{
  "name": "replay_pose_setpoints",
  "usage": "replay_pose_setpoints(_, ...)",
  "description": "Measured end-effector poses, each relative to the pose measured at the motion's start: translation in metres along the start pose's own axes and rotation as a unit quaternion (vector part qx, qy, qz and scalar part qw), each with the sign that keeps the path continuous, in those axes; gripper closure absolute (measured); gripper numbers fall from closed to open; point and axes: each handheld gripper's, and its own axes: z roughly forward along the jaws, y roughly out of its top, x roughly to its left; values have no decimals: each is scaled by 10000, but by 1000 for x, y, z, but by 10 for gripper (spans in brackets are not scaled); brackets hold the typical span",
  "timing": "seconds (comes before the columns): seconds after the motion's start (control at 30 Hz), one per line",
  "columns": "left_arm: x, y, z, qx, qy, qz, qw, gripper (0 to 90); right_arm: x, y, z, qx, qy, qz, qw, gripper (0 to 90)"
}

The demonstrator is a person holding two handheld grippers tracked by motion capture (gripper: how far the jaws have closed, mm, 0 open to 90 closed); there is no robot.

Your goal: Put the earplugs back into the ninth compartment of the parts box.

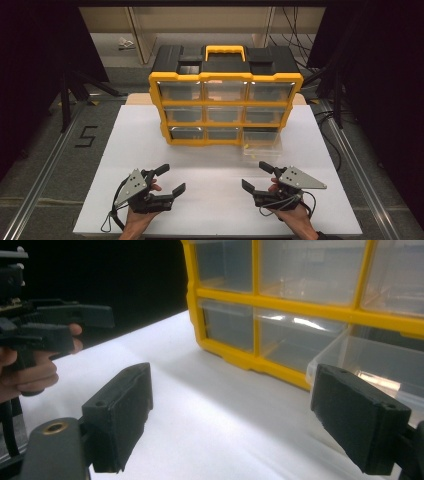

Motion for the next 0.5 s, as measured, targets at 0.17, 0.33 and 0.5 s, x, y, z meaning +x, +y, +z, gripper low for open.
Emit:
replay_pose_setpoints(0.17, 0, 0, 0, -18, -21, -34, 10000, 164, 0, -3, -5, -25, -36, 4, 10000, 177)
replay_pose_setpoints(0.33, 0, 0, 0, -36, -32, -33, 10000, 162, -1, -5, -8, -58, -87, -6, 9999, 177)
replay_pose_setpoints(0.5, 0, 0, 0, -30, -31, -30, 10000, 161, -1, -5, -8, -93, -92, -11, 9999, 177)
